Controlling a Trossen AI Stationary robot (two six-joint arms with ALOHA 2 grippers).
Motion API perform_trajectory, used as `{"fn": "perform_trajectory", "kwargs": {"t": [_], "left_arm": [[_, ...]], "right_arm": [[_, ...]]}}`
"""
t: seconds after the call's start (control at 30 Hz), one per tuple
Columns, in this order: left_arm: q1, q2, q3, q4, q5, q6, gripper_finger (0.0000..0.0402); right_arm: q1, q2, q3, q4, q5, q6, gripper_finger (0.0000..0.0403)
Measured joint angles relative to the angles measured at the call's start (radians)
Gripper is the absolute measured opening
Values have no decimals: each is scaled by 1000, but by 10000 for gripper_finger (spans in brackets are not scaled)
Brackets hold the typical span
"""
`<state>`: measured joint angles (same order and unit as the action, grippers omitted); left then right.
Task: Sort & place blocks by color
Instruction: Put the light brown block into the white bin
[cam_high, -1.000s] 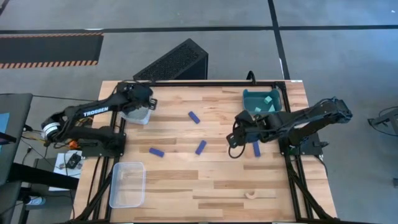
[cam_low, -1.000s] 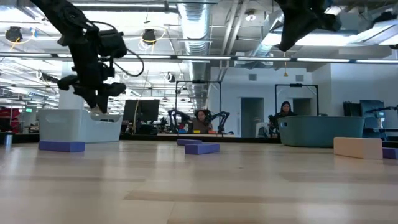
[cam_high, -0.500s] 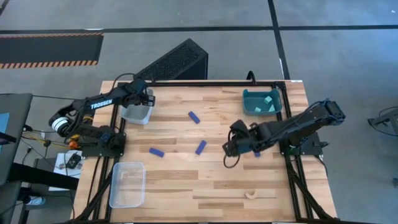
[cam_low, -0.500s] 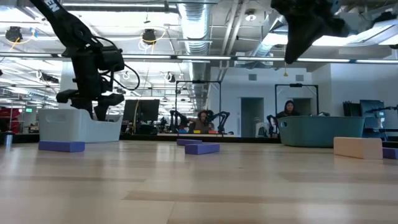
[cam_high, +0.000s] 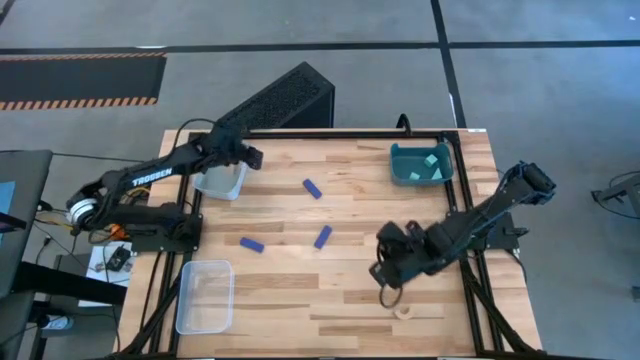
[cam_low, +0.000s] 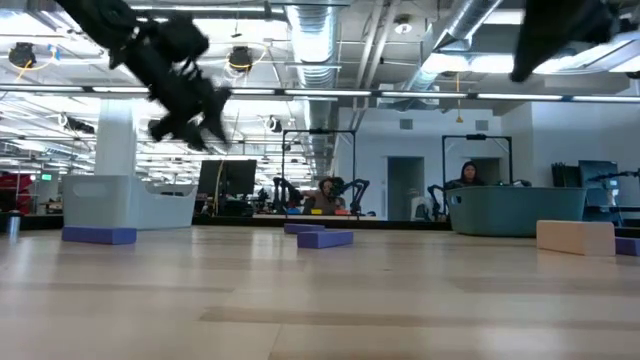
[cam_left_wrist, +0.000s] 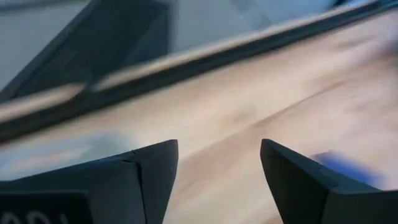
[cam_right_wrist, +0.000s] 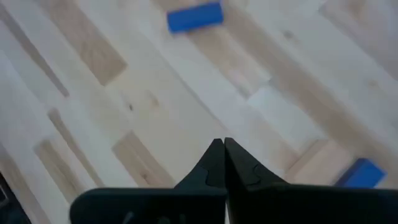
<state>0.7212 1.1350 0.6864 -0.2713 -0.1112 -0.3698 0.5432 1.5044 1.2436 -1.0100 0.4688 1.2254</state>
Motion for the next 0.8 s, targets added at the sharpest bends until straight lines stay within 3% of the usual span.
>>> {"fn": "perform_trajectory", "kwargs": {"t": [0.17,0.33,0.57,0.8], "left_arm": [[-206,-32,0,227,94,47,200],[-441,-13,1,405,103,60,199],[-749,57,1,492,-57,68,199],[-972,218,0,546,-147,36,199]], "right_arm": [[82,3,-30,13,1,38,20],[144,4,-31,10,-24,42,34],[228,23,-78,-39,-134,57,96],[320,20,-183,163,-262,43,193]]}}
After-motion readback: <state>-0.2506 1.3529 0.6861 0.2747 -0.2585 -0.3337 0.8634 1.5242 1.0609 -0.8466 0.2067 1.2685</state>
